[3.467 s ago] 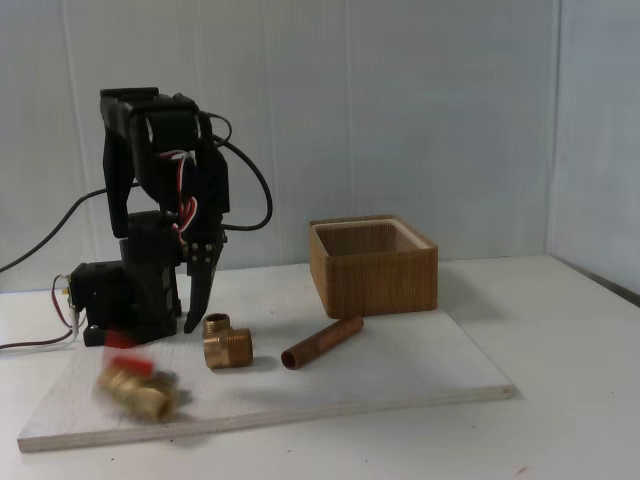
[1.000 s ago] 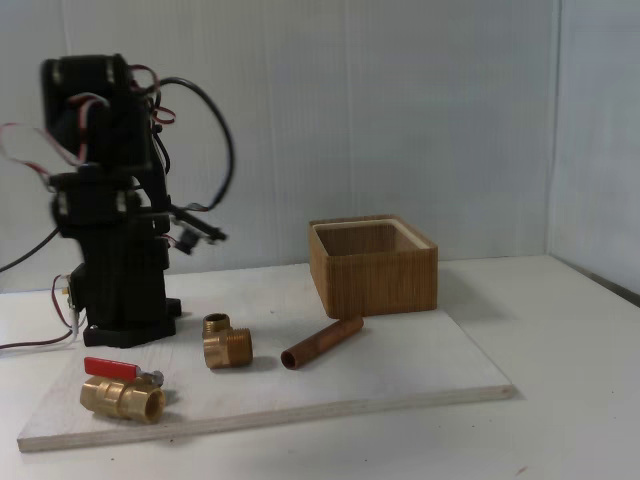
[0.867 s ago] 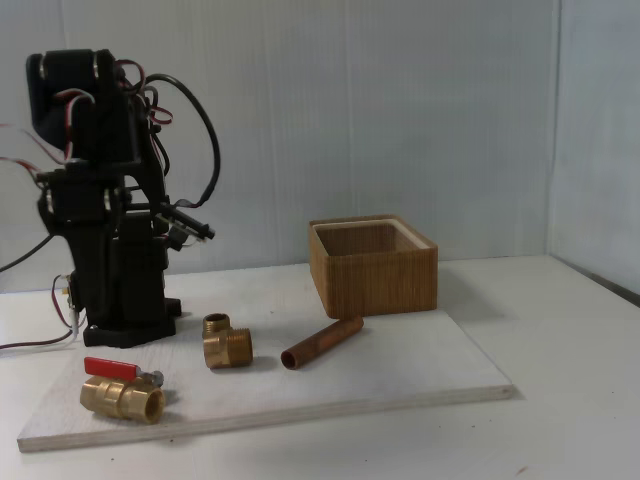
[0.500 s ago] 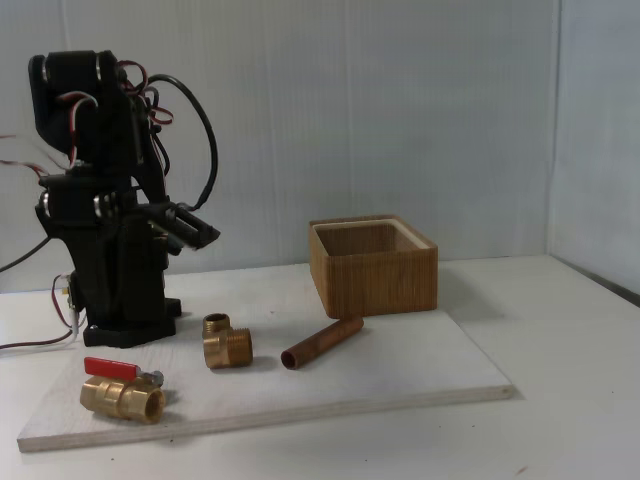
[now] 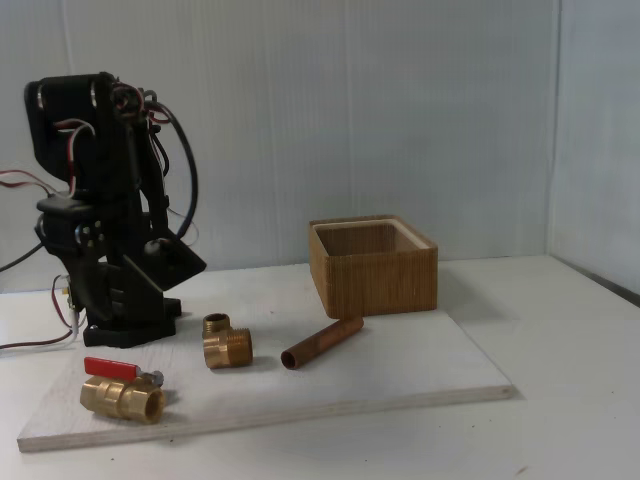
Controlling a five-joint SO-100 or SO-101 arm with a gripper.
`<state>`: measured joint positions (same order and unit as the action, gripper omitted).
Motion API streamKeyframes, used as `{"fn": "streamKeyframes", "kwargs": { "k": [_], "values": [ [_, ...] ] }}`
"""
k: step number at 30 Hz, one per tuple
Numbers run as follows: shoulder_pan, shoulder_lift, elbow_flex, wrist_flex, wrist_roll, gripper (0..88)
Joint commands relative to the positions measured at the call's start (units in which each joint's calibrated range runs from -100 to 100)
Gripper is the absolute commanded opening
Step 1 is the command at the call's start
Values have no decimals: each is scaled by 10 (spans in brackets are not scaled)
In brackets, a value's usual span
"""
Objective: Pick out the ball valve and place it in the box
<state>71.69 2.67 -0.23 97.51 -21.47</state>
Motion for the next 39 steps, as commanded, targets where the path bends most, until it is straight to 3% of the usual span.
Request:
{"fn": "streamKeyframes", "kwargs": {
  "k": [1, 5, 10, 17, 23, 28, 35, 39],
  "values": [
    [-1, -7, -2, 4, -6, 30],
    [5, -7, -8, 9, -6, 34],
    [6, -7, -7, 8, -6, 134],
    [20, -7, -9, -11, -6, 155],
    [33, -7, -9, -8, -11, 232],
    [34, -6, -3, -20, -75, 234],
    [31, -6, 0, -57, -77, 230],
    [21, -10, 31, -133, -77, 234]
  ]
}}
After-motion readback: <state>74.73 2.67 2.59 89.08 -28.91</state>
